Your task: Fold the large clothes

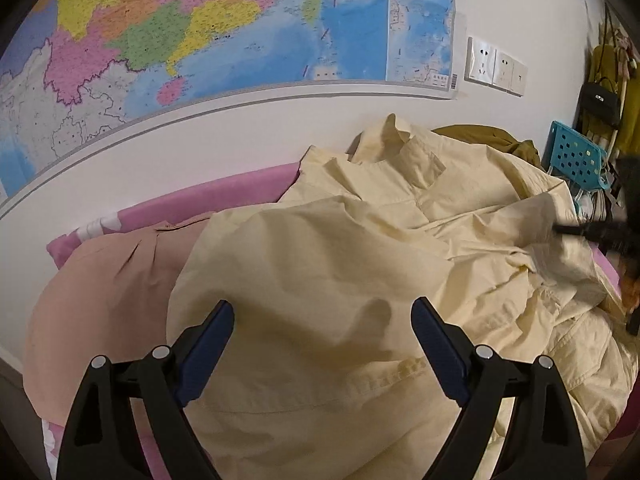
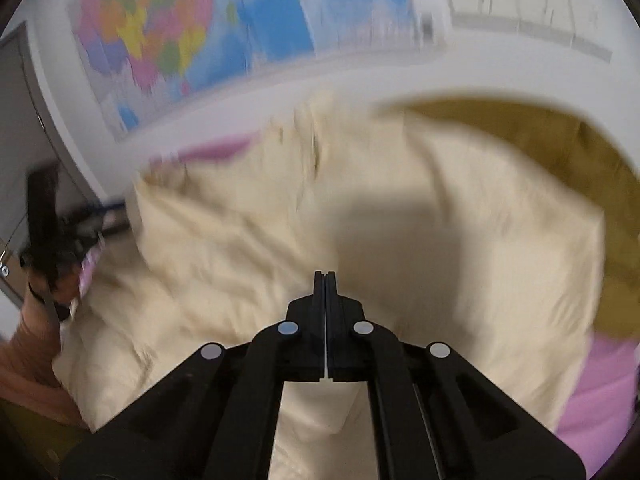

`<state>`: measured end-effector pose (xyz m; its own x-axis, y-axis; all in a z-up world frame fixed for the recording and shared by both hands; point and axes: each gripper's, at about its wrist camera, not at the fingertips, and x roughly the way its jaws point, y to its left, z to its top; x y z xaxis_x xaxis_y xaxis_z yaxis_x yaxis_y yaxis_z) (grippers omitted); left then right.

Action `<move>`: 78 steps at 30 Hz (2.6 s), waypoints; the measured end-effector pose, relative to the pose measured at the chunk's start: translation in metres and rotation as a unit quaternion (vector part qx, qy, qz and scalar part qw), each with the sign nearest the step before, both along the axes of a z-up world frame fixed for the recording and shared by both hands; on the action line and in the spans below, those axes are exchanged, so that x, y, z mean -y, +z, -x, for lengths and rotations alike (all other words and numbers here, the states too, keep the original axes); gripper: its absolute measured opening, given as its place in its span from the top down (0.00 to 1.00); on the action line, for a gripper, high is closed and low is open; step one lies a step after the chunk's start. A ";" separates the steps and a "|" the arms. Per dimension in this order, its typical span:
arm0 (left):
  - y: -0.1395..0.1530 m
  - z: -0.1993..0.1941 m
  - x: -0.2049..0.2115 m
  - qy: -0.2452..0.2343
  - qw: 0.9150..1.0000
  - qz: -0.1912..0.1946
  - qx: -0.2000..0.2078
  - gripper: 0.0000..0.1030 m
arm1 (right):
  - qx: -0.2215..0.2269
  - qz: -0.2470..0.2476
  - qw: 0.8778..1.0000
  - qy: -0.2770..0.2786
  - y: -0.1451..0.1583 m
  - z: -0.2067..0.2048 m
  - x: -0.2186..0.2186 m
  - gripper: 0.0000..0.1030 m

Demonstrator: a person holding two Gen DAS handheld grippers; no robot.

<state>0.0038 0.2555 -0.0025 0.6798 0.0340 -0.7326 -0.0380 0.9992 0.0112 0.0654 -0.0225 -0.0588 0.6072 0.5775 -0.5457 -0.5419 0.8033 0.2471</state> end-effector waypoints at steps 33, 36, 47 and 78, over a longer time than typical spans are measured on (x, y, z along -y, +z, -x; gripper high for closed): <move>-0.008 -0.041 -0.012 0.052 0.998 -0.006 -0.025 0.15 | 0.058 -0.061 0.994 -0.064 0.038 -0.011 0.033 0.97; -0.018 -0.058 -0.010 0.063 0.997 -0.017 -0.039 0.15 | 0.027 -0.034 0.995 -0.086 0.020 -0.035 0.033 0.97; -0.034 -0.050 -0.002 0.059 0.995 -0.067 -0.054 0.16 | -0.005 0.026 0.993 -0.117 -0.016 -0.042 0.023 0.73; -0.025 0.042 0.043 -0.003 0.996 -0.073 -0.044 0.16 | -0.031 0.138 0.987 0.077 -0.055 0.029 -0.070 0.69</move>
